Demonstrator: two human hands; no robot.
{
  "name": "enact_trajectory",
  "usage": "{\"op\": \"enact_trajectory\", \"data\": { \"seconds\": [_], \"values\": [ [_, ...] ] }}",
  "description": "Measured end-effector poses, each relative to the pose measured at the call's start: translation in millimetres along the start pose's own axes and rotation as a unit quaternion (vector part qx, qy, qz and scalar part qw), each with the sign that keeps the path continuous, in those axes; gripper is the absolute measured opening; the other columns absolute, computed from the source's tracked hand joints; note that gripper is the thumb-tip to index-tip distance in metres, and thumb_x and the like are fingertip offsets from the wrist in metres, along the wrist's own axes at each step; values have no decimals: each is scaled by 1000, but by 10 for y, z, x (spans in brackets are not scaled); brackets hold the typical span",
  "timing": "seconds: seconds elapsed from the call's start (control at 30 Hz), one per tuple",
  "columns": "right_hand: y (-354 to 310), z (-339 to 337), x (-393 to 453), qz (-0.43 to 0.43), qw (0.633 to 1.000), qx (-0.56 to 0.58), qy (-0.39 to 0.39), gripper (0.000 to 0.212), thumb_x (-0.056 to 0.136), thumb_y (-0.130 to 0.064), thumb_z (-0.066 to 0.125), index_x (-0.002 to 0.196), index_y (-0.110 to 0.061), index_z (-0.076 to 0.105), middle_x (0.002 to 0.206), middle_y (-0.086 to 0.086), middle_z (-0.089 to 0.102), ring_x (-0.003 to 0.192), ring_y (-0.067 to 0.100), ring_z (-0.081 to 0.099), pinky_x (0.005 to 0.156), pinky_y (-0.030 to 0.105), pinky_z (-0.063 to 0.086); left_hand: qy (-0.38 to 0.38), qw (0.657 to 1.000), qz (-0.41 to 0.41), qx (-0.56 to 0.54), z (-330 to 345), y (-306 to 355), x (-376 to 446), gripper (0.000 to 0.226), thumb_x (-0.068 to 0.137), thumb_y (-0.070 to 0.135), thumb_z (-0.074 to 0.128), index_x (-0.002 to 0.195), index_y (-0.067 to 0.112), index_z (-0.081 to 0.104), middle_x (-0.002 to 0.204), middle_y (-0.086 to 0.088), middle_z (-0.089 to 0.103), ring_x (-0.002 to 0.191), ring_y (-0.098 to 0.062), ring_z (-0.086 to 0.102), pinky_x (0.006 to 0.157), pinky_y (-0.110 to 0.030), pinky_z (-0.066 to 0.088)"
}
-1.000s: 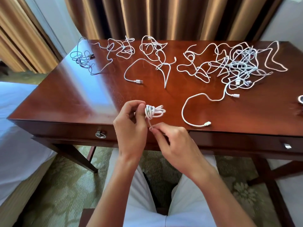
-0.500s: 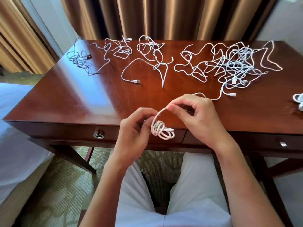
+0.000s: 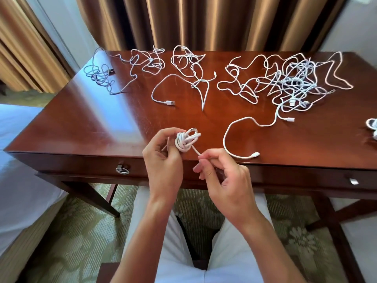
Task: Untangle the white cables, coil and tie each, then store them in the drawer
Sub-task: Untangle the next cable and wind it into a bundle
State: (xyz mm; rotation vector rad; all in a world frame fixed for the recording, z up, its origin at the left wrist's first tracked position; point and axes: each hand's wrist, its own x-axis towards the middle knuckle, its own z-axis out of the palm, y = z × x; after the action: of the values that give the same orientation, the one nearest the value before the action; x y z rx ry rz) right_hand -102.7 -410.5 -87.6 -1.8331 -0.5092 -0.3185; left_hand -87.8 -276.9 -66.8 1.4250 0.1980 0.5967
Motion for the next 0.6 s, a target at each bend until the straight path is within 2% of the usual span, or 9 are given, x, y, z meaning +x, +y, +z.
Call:
{"op": "enact_trajectory", "data": {
  "seconds": [0.07,0.13,0.17,0.23,0.3,0.4,0.5,0.6],
  "values": [
    [-13,-2,-11,28,995,98,0,9,97,-12,65,106,-13,68,91,-6,76,81,13,74,73,29,60,-6,995,-80,-52,7,1,-8,35,99,-7,48,82,14,70,70,-6,63,56,-7,49,51,-18,42],
    [-40,-32,4,41,982,182,-4,15,94,-9,65,107,-13,71,95,-1,78,82,16,74,79,26,58,-37,979,-162,-115,0,3,-23,31,97,-7,48,85,10,70,74,-16,59,56,-12,44,50,-21,40],
    [-52,-48,20,35,980,197,-5,17,94,-8,65,108,-13,73,94,0,77,81,14,73,78,23,56,-52,968,-197,-145,-5,0,-31,30,96,-8,49,84,10,70,76,-18,60,58,-14,44,52,-24,41],
    [-52,-60,60,6,983,183,-1,18,92,-8,67,106,-14,77,95,-4,70,85,9,65,79,21,52,-77,941,-261,-203,1,6,-37,33,94,-11,47,81,9,70,72,-12,65,55,-10,43,50,-19,43],
    [-29,-55,105,-2,987,160,15,15,91,-15,70,103,-18,79,100,-1,58,94,11,58,84,27,49,-100,907,-315,-261,25,19,-35,44,91,-17,39,72,8,71,66,-7,60,49,-6,40,41,-12,38],
    [-8,-61,132,-11,986,160,36,12,92,-11,68,99,-14,78,104,4,67,103,20,65,89,36,54,-102,880,-352,-303,58,-12,-37,55,88,-19,33,60,10,71,60,-4,56,44,-5,39,35,-14,32],
    [-67,-9,133,30,977,199,73,20,91,-3,68,108,-14,71,88,1,74,80,14,71,75,25,55,-77,888,-349,-289,107,-23,-79,37,89,-18,36,79,3,65,64,-7,54,45,-5,40,35,-15,33],
    [-114,70,141,95,956,245,133,16,85,-3,75,95,-12,67,79,6,75,69,16,72,68,22,55,-43,907,-325,-265,188,-2,-152,25,91,-15,46,86,1,65,63,-4,60,46,-4,41,39,-13,37]
  ]
}}
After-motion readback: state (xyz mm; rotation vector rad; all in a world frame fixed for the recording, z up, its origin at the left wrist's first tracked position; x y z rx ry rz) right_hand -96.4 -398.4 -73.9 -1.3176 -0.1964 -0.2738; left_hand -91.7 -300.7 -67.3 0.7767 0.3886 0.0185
